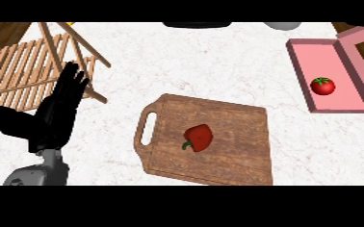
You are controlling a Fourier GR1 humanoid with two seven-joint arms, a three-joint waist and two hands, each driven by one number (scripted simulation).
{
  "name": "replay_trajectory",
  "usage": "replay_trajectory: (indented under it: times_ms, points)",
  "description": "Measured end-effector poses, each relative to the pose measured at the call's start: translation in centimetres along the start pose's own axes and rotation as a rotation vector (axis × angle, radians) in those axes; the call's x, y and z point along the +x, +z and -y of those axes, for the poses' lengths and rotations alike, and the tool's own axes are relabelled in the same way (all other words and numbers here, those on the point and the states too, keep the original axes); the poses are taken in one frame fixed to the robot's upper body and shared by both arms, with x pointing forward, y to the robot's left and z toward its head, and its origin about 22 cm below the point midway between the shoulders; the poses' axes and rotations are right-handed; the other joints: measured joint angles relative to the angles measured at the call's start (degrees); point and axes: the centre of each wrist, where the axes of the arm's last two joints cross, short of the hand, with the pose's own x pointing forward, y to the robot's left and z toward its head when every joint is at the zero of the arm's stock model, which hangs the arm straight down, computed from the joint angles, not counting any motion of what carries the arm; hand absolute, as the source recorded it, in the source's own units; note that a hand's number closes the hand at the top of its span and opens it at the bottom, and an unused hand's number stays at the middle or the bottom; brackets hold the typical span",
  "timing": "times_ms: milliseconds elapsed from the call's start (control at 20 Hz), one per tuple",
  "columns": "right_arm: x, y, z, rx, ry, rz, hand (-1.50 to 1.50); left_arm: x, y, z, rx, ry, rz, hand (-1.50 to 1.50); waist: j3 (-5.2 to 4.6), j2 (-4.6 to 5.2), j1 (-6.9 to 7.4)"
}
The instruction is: Pick the tomato from the cutting board and place it in the cardboard box
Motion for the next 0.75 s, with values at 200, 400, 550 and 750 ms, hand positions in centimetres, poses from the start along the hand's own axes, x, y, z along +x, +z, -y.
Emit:
replay_trajectory:
  times_ms: [200, 400, 550, 750]
  points:
    - [-1.6, -0.1, 1.8, -0.036, -0.126, -0.013, -1.50, 0.1, -0.3, 0.1, 0.003, -0.001, 0.001, 0.00, -0.03, -0.03, -0.22]
    - [-4.3, 0.0, 4.0, -0.089, -0.181, -0.011, -1.50, 0.0, -0.2, 0.2, 0.004, -0.003, 0.001, 0.00, -0.06, 0.01, -0.15]
    - [-6.2, 0.3, 5.7, -0.123, -0.209, -0.004, -1.50, -0.2, -0.5, 0.2, 0.008, -0.004, 0.001, 0.00, -0.07, -0.02, -0.24]
    - [-7.7, 0.9, 8.4, -0.133, -0.229, 0.007, -1.50, -0.1, 0.1, -0.1, 0.007, -0.008, 0.000, 0.00, -0.09, -0.12, -0.36]
